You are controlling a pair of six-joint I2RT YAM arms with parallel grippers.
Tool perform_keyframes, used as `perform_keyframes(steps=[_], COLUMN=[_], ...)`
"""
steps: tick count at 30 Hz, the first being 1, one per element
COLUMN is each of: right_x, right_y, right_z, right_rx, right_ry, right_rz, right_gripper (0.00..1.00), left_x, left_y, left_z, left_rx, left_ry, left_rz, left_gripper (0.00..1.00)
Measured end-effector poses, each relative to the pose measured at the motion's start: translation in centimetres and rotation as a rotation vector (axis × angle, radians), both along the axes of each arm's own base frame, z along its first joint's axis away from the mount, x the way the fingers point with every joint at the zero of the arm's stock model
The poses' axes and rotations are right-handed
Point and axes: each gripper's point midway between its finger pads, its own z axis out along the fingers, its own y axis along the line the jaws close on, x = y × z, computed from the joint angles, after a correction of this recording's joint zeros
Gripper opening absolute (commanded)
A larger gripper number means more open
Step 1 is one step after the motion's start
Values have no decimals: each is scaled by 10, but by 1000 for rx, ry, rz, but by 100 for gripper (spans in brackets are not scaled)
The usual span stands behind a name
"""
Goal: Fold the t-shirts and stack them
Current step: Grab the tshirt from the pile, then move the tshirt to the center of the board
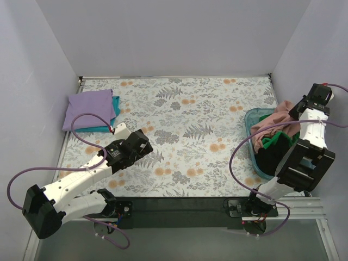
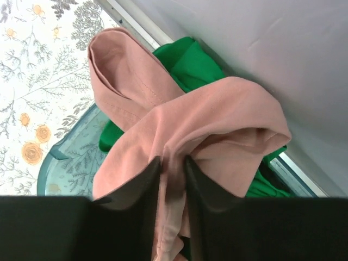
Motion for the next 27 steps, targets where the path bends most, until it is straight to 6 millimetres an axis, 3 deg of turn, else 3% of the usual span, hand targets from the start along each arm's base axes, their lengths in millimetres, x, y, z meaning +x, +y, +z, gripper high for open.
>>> perform_keyframes(steps=[2,3,4,10,13,18,24,27], right_x=[0,0,0,0,0,-9,-28,-40], right_y=[0,0,0,0,7,32,88,140], right_z=[-4,-4,-4,-1,17,92,234,314], right_rx=[4,5,4,1,-2,-40,-98,-112], right_ry=[9,10,11,-4,-53,-245,-554,-735], right_rz=[0,-1,1,-1,25,109,308,483], right_gripper=[17,4,1,1,1,1,1,1], left_x=[0,0,0,-1,-1,-1,-1,-2], left_y=[1,1,2,4,4,4,4,4], left_z=[0,0,0,-1,-1,1,9,12], left_rx=[4,4,5,12,12,4,-21,-33], left_ry=[-1,0,-1,5,4,-2,-26,-37], left_rz=[5,6,8,12,13,16,17,19], left_gripper=[98,98,98,98,98,98,98,98])
